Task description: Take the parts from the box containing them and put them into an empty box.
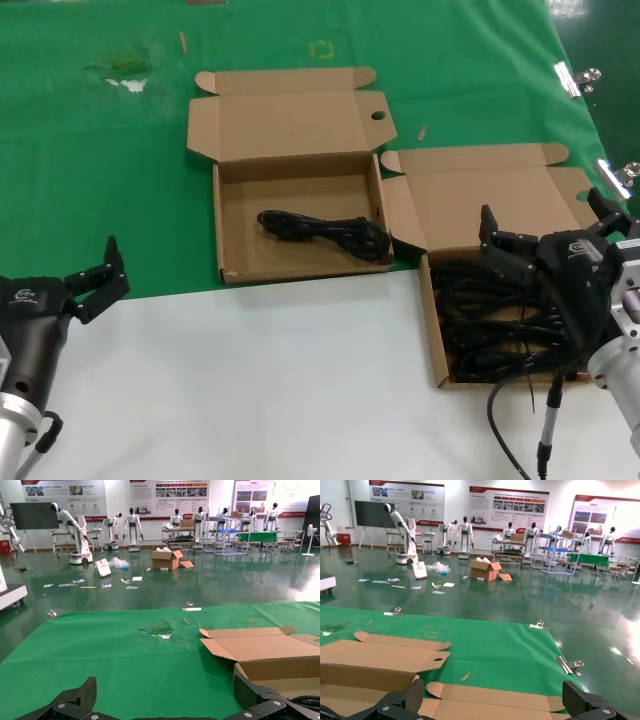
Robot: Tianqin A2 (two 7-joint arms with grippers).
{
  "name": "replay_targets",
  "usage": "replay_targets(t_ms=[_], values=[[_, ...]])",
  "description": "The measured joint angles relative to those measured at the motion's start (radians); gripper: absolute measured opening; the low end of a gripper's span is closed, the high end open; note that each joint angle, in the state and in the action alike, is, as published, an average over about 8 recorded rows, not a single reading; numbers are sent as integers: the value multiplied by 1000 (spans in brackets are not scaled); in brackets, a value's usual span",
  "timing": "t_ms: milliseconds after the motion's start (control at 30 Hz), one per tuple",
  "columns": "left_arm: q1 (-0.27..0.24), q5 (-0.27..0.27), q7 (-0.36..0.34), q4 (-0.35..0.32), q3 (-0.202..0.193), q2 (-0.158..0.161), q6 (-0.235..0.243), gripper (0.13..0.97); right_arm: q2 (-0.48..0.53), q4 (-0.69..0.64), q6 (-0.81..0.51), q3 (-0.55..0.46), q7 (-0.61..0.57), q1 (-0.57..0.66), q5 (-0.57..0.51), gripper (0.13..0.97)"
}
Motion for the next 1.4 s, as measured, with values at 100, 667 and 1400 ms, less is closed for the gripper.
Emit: replay_targets(t_ms=[100, 667, 1400], values=[[0, 0, 0, 0, 0, 0, 0, 966, 0, 0, 0, 0, 0, 0, 0, 966], [0, 0, 0, 0, 0, 0, 0, 966, 0, 0, 0, 0, 0, 0, 0, 966], [0, 0, 0, 0, 0, 0, 0, 966, 0, 0, 0, 0, 0, 0, 0, 966]])
